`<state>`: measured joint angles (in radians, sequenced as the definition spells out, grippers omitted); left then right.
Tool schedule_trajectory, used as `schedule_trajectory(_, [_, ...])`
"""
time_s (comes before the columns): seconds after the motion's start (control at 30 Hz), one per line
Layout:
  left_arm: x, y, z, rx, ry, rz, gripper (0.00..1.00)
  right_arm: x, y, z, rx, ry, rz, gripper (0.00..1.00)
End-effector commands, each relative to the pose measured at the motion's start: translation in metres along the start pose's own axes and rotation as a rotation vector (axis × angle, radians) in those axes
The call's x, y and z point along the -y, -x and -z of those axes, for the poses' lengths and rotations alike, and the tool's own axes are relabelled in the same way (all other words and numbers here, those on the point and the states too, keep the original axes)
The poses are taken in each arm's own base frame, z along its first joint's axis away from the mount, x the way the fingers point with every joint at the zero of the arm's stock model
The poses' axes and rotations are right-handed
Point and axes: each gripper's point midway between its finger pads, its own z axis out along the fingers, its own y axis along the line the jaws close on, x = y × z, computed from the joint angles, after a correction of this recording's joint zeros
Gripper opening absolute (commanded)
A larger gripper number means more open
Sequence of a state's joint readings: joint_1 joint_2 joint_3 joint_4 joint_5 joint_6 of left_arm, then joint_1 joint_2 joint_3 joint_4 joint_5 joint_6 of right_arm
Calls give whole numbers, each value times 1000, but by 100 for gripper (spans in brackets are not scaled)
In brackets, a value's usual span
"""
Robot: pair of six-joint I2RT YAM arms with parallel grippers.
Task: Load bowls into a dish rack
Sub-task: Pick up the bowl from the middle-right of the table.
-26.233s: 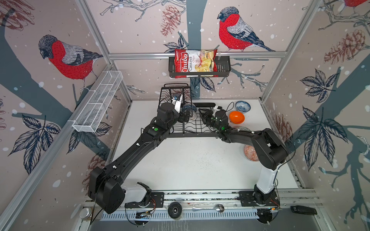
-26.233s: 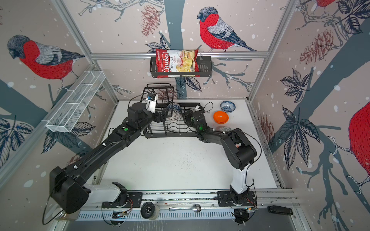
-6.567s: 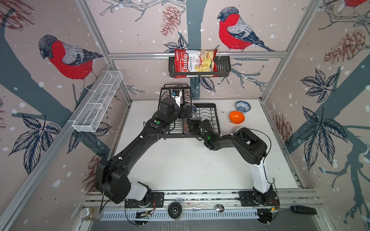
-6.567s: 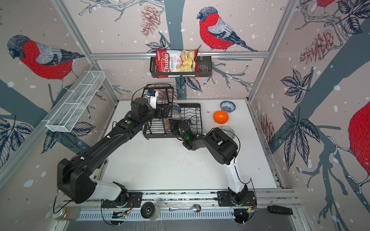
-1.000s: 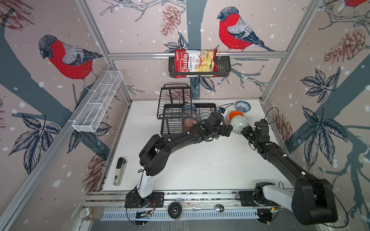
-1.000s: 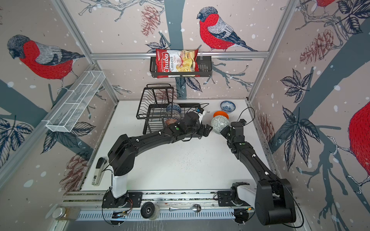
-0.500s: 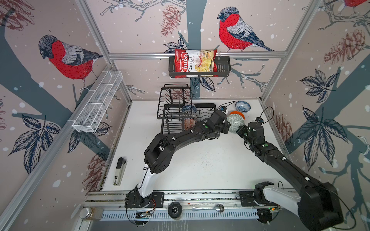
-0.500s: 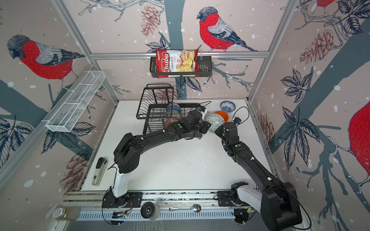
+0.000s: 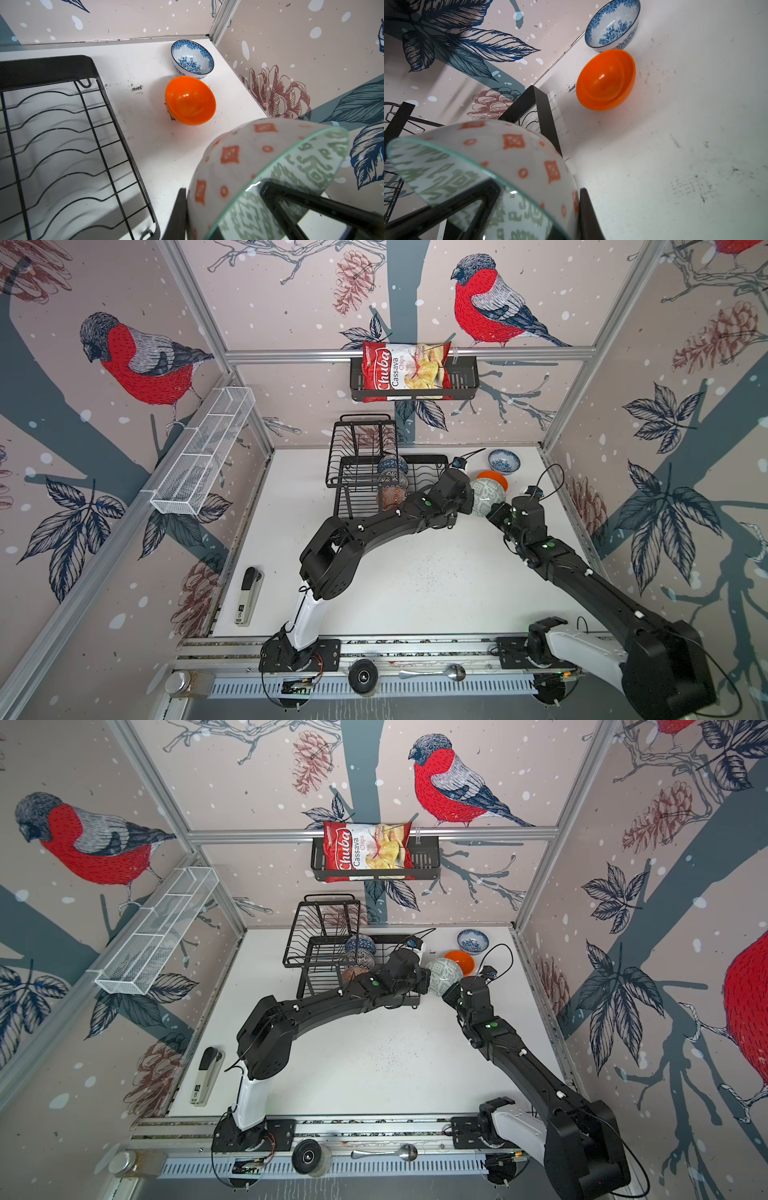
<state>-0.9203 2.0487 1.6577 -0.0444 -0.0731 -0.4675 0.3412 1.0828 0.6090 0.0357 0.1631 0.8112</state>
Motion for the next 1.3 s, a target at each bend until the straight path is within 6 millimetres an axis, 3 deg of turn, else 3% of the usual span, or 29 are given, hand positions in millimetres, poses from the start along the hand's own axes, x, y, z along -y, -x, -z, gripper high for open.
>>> schedule_trajectory(0.0, [10, 0, 7, -7, -56, 8, 0, -15, 21, 1, 84, 49, -63, 9])
schedule_trajectory(0.43, [-11, 13, 22, 68, 2, 41, 0, -15, 15, -3, 65, 48, -60, 24])
schedule_trajectory(0.77, [-28, 33, 38, 168, 92, 27, 0, -20, 15, 0, 51, 74, -82, 43])
schedule_trajectory(1.13, [-57, 67, 58, 344, 268, 1, 0, -46, 30, 12, 26, 154, -131, 67])
schedule_trajectory(1.27, [-63, 75, 64, 393, 310, -16, 0, -66, 41, 23, 22, 216, -140, 82])
